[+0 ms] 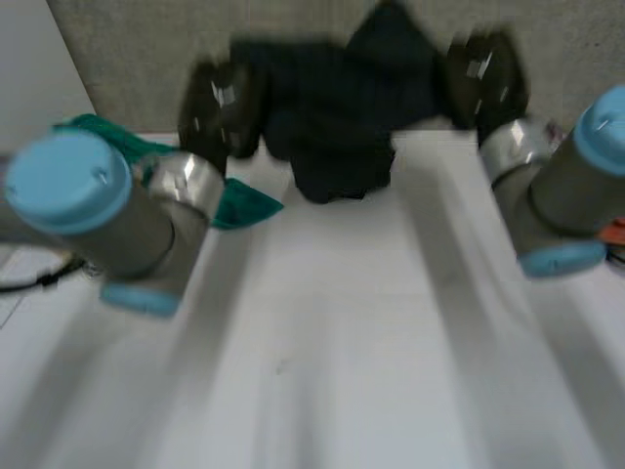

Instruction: Fold the laundry.

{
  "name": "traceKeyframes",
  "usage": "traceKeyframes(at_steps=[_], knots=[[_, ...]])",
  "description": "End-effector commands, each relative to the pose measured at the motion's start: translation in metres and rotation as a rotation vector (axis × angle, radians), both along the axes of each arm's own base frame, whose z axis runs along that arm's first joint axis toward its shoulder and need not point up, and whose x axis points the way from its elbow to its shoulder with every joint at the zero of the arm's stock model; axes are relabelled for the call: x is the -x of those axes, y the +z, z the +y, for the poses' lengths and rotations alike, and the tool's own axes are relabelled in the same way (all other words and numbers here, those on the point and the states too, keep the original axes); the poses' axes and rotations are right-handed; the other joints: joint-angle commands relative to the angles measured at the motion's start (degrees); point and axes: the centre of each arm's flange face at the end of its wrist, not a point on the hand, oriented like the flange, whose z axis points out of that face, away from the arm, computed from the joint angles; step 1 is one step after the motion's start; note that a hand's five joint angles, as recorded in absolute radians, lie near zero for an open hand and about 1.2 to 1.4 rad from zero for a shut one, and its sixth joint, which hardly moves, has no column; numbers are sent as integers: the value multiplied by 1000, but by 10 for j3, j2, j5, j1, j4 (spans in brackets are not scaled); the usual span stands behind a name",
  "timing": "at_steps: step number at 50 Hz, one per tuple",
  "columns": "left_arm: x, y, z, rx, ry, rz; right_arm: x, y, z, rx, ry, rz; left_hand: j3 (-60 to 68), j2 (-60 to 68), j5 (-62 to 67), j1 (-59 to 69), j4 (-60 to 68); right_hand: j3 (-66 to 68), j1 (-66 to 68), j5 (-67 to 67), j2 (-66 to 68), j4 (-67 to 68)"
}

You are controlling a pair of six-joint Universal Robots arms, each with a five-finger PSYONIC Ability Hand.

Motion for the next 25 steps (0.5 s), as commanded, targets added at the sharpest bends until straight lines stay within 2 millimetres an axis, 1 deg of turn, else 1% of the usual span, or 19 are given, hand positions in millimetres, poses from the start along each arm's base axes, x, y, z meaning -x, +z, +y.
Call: traceKeyframes(at_steps=[1,3,4,6,7,8,9,10,11,12,13,14,15,16,18,19,20,23,25], knots=[[-19,-91,61,-303,-31,-324,4,-105,29,-341,27,234,113,112,134,155,112,120,168,137,126,115],[-24,-97,73,-346,-33,-366,4,-114,38,-374,38,280,113,112,134,155,112,120,168,137,126,115],[-30,-101,82,-386,-19,-397,6,-122,45,-401,45,318,113,112,134,155,112,120,168,137,126,115],[-37,-92,84,-395,16,-401,8,-129,52,-423,56,339,113,112,134,155,112,120,168,137,126,115],[-40,-86,85,-392,37,-397,10,-132,59,-442,60,348,113,112,134,155,112,120,168,137,126,115],[-47,-74,88,-383,78,-387,11,-131,62,-445,64,349,8,7,29,50,8,120,168,137,126,115],[-49,-67,89,-376,91,-380,12,-128,66,-442,65,348,-101,-102,-80,-59,-102,120,168,137,126,115],[-51,-62,91,-367,104,-374,14,-122,69,-435,66,345,-227,-228,-206,-185,-228,17,65,34,23,12],[-53,-56,92,-357,113,-367,16,-108,75,-407,68,329,-338,-340,-317,-296,-339,-325,-277,-308,-319,-330],[-54,-45,96,-335,114,-356,17,-102,78,-392,70,321,-437,-439,-416,-396,-438,-470,-422,-453,-464,-475],[-54,-39,97,-324,112,-348,18,-96,80,-376,69,313,-448,-450,-427,-407,-449,-553,-505,-536,-547,-558],[-54,-33,99,-313,109,-338,19,-90,82,-357,65,301,-453,-455,-432,-412,-454,-569,-521,-552,-563,-574],[-54,-27,100,-302,108,-330,21,-79,84,-324,60,274,-460,-462,-439,-419,-461,-580,-532,-563,-574,-585],[-56,-15,102,-275,110,-307,22,-74,85,-311,59,259,-467,-468,-446,-425,-468,-580,-532,-563,-574,-585],[-57,-3,103,-248,110,-277,25,-63,86,-293,49,225,-467,-469,-446,-425,-468,-580,-532,-563,-574,-585],[-56,7,103,-228,107,-245,27,-50,87,-274,44,182,-469,-470,-448,-427,-469,-580,-532,-563,-574,-585],[-55,12,102,-220,106,-223,28,-43,88,-268,45,157,-467,-469,-446,-425,-468,-580,-532,-563,-574,-585],[-50,23,97,-220,95,-154,30,-29,90,-288,41,71,-467,-468,-446,-425,-468,-580,-532,-563,-574,-585],[-43,22,93,-238,77,-132,33,-26,89,-322,32,38,-467,-469,-446,-425,-468,-580,-532,-563,-574,-585]])
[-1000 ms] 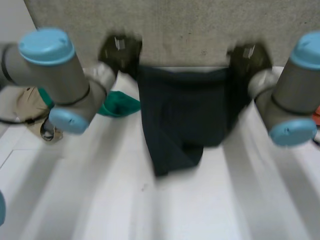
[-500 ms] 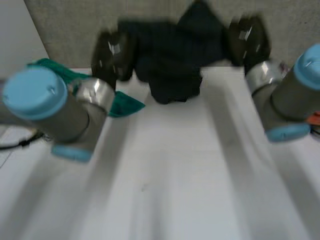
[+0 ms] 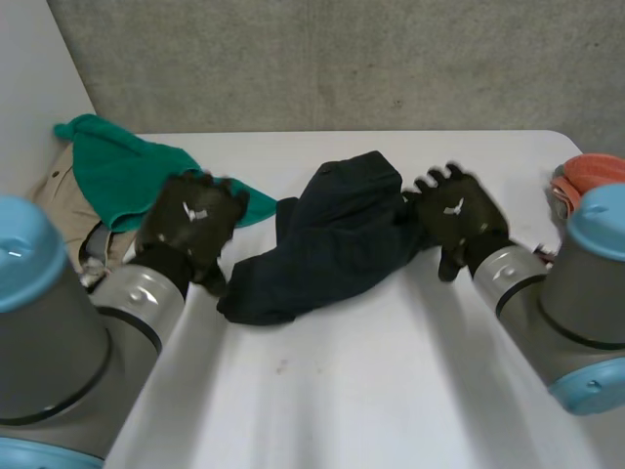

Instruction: Fold the laundry.

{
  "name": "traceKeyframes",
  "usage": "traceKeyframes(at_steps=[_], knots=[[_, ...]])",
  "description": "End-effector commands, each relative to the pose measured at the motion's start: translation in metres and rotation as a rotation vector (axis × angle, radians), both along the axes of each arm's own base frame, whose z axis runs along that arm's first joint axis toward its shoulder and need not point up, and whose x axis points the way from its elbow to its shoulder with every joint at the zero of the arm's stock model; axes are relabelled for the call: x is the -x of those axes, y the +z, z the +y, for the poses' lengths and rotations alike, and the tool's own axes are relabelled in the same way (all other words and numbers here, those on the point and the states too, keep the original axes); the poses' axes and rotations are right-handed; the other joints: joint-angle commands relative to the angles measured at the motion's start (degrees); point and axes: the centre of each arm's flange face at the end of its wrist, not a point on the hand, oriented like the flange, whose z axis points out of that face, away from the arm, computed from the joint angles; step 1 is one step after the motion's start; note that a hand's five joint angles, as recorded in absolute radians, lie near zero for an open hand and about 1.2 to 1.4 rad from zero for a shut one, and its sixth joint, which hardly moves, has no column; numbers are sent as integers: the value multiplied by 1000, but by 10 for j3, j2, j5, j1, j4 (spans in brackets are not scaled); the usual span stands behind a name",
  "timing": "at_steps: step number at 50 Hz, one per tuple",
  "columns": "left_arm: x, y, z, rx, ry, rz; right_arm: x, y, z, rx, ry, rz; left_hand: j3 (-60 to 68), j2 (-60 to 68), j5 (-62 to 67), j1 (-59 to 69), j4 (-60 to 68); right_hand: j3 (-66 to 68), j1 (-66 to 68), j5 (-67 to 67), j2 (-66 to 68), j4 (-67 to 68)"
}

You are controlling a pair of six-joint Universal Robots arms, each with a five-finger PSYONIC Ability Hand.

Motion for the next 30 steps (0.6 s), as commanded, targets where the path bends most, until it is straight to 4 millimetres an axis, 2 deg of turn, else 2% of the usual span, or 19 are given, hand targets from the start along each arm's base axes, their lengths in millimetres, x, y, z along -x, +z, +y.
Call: traceKeyframes(at_steps=[1,3,8,9,13,19,21,27,28,30], knots=[[16,28,-10,20,-33,157,15,44,-2,-44,-82,-205,13,13,15,20,21,-19,-30,-27,-19,-20],[29,17,-19,-26,-70,161,24,48,-8,-81,-121,-220,12,12,14,19,19,-19,-30,-27,-19,-20],[41,-2,-44,-128,-99,135,40,56,-21,-186,-184,-239,12,12,14,19,19,-19,-30,-27,-19,-20],[42,-14,-57,-181,-89,123,40,50,-26,-233,-190,-228,13,13,15,20,21,-19,-30,-27,-19,-20],[35,-37,-84,-307,-45,105,38,25,-35,-356,-200,-183,22,22,24,29,29,-19,-30,-27,-19,-20],[41,-56,-97,-413,-81,89,43,2,-44,-429,-215,-151,20,20,22,27,27,-19,-30,-27,-19,-20],[44,-68,-101,-432,-90,79,39,-13,-50,-431,-194,-145,20,20,22,27,27,-17,-28,-24,-17,-17],[49,-86,-109,-454,-89,67,30,-44,-65,-364,-136,-94,47,47,49,54,54,56,45,48,55,55],[49,-88,-110,-456,-87,66,28,-47,-66,-348,-128,-83,65,65,67,72,72,69,58,62,69,68],[51,-94,-110,-465,-90,61,26,-57,-72,-311,-113,-51,206,206,208,213,213,140,129,132,139,139]])
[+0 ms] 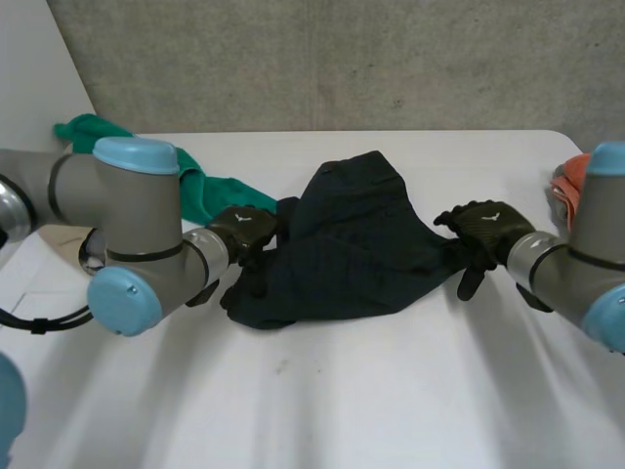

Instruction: Fold the laundry.

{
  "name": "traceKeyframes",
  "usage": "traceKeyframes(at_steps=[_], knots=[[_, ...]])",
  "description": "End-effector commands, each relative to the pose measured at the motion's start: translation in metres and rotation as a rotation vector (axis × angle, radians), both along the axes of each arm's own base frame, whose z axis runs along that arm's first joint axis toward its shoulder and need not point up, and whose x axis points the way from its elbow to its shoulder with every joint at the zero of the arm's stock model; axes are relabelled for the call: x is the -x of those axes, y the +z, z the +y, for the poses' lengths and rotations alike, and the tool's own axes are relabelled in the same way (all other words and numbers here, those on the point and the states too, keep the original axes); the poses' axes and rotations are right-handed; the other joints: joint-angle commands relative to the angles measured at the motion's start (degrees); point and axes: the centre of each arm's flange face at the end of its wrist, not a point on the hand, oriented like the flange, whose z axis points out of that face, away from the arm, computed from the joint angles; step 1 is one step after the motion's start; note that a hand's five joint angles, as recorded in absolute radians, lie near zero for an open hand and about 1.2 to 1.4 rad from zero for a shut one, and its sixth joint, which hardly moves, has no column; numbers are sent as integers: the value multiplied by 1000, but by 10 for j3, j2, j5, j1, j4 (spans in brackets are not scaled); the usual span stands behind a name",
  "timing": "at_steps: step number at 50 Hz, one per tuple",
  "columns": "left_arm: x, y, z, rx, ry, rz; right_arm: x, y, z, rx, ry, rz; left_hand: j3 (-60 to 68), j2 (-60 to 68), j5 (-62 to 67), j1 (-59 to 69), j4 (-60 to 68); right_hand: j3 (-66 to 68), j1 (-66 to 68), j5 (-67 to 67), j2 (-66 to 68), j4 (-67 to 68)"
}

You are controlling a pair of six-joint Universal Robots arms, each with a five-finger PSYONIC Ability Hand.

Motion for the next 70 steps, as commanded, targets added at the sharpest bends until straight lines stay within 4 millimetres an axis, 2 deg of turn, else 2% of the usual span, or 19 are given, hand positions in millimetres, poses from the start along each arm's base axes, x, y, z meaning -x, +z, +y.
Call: traceKeyframes(at_steps=[1,4,6,9,12,14,17,22,29,32,37,40,49,57,59,60,61,63,70], knots=[[6,-19,-5,-17,-9,-15,-10,-35,-18,111,73,80,252,252,252,257,257,152,155,148,153,151],[9,-24,-5,-18,-10,-21,-12,-41,-27,158,78,109,586,587,586,591,591,452,455,448,453,451],[8,-22,-6,-13,0,-25,-12,-35,-32,189,68,104,587,587,587,592,592,664,667,660,665,663],[9,-8,-4,34,39,-31,-8,-28,-35,225,38,105,587,587,587,592,592,665,668,661,666,664],[6,51,3,172,98,16,-5,8,-37,335,-8,97,587,587,587,592,592,665,668,661,666,664],[3,85,7,253,126,62,-1,61,-32,458,-40,67,587,587,587,592,592,665,668,661,666,664],[-5,150,20,413,142,170,1,110,-21,578,-46,36,587,587,587,592,592,665,668,661,666,664],[-35,258,68,694,156,364,7,205,13,775,-61,-19,587,587,587,592,592,665,668,661,666,664],[-73,349,120,986,188,562,19,310,61,969,-82,-91,587,587,587,592,592,665,668,661,666,664],[-80,371,126,1062,197,609,21,324,61,981,-91,-115,587,587,587,592,592,665,668,661,666,664],[-61,355,92,1023,193,574,12,305,31,866,-87,-111,587,587,587,592,592,665,668,661,666,664],[-46,323,58,947,199,512,10,287,16,807,-100,-98,587,587,587,592,592,665,668,661,666,664],[-7,188,-45,753,220,296,-25,162,-44,506,-99,-40,587,587,587,592,592,665,668,661,666,664],[27,111,-99,870,176,213,-51,76,-86,520,-153,-41,587,587,587,592,592,665,668,661,666,664],[31,102,-107,892,167,225,-57,67,-91,550,-157,-52,587,587,587,592,592,544,547,540,545,543],[34,100,-110,903,164,234,-59,63,-94,569,-161,-59,587,587,587,592,592,310,312,305,310,309],[37,97,-116,924,163,247,-63,59,-99,608,-170,-69,417,418,417,422,423,-35,-32,-39,-34,-36],[39,97,-120,942,168,258,-66,60,-104,650,-174,-79,-61,-61,-61,-56,-56,-35,-32,-39,-34,-36],[39,103,-119,950,210,268,-65,122,-93,786,-171,-132,-113,-113,-113,-108,-108,-35,-32,-39,-34,-36]])
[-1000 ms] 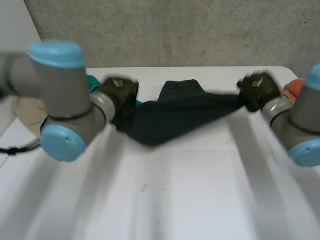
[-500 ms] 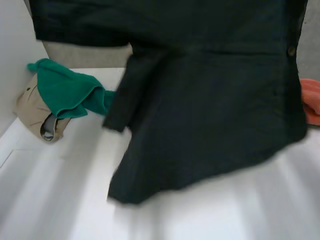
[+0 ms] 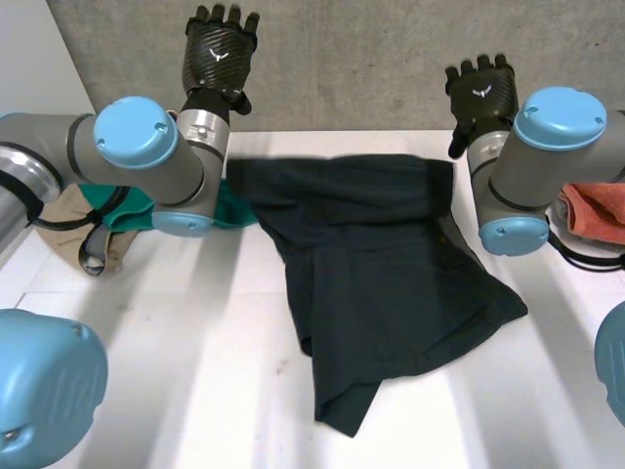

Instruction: Fold the laundry.

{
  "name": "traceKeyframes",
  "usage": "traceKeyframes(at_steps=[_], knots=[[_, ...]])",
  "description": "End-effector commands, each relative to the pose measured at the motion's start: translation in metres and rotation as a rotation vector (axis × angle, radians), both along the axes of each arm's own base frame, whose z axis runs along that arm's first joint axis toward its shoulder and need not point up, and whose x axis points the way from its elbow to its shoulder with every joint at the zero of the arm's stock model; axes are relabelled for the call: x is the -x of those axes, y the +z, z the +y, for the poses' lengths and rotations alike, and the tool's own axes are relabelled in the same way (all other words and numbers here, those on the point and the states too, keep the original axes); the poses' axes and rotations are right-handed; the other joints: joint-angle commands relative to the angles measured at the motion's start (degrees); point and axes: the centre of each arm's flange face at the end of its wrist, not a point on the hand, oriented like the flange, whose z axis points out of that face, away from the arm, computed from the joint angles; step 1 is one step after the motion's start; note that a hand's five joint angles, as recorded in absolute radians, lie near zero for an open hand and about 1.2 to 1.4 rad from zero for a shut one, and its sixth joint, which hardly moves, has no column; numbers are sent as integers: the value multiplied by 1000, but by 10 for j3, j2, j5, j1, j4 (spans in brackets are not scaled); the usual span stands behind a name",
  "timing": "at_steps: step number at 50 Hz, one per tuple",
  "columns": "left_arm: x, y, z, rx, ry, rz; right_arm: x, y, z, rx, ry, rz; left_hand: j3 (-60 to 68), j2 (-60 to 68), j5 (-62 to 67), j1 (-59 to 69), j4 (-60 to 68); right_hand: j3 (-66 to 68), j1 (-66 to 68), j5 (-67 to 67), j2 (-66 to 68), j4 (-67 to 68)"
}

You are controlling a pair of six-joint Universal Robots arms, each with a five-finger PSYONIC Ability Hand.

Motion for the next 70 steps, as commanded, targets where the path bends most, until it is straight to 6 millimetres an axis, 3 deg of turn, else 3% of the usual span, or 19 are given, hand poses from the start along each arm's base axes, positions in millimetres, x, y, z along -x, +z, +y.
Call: traceKeyframes(at_steps=[1,4,8,11,13,15,17,21,24,29,33,42,47,53,63,70], knots=[[-1,10,3,1,31,33,3,63,14,131,15,-34,-53,-52,-53,-19,-52,-24,-28,-26,-21,-26],[-13,34,22,-37,73,40,10,77,33,86,71,6,-53,-52,-53,-19,-52,-24,-28,-26,-21,-26],[-19,34,61,-140,81,1,17,87,62,-2,160,66,-24,-23,-24,10,-23,-24,-28,-26,-21,-26],[-15,31,108,-219,35,-48,46,76,70,-138,157,132,25,26,25,58,26,-24,-28,-26,-21,-26],[-18,21,142,-306,3,-96,68,60,74,-245,135,180,88,90,88,122,90,-24,-28,-26,-21,-26],[-23,12,164,-378,-21,-123,79,49,79,-308,130,219,95,97,95,129,97,-24,-28,-26,-21,-26],[-32,-2,195,-501,-56,-142,90,36,94,-383,145,290,105,107,106,139,107,-24,-28,-26,-21,-26],[-50,-27,237,-742,-101,-103,99,9,124,-472,218,451,136,137,136,169,137,-24,-28,-26,-21,-26],[-59,-41,256,-892,-126,-52,117,-15,135,-544,232,549,142,144,143,176,144,15,11,13,18,13],[-66,-71,292,-1182,-218,2,130,-44,150,-609,309,595,185,186,185,218,186,57,54,55,60,55],[-66,-81,300,-1245,-257,0,134,-57,155,-601,382,548,183,184,183,217,184,88,84,86,90,85],[-58,-88,288,-1194,-261,46,134,-89,152,-520,446,501,181,183,181,215,183,212,208,210,215,210],[-54,-101,285,-1220,-252,30,135,-106,143,-497,439,509,181,183,181,215,183,383,379,381,386,381],[-46,-108,283,-1226,-258,15,135,-106,135,-455,419,522,181,183,181,215,183,675,672,673,678,673],[-26,-117,274,-1179,-234,14,135,-105,134,-489,401,441,248,250,248,282,250,676,672,674,679,674],[-11,-123,294,-1185,-288,-31,134,-105,134,-502,386,415,257,258,257,291,258,676,672,674,679,674]])
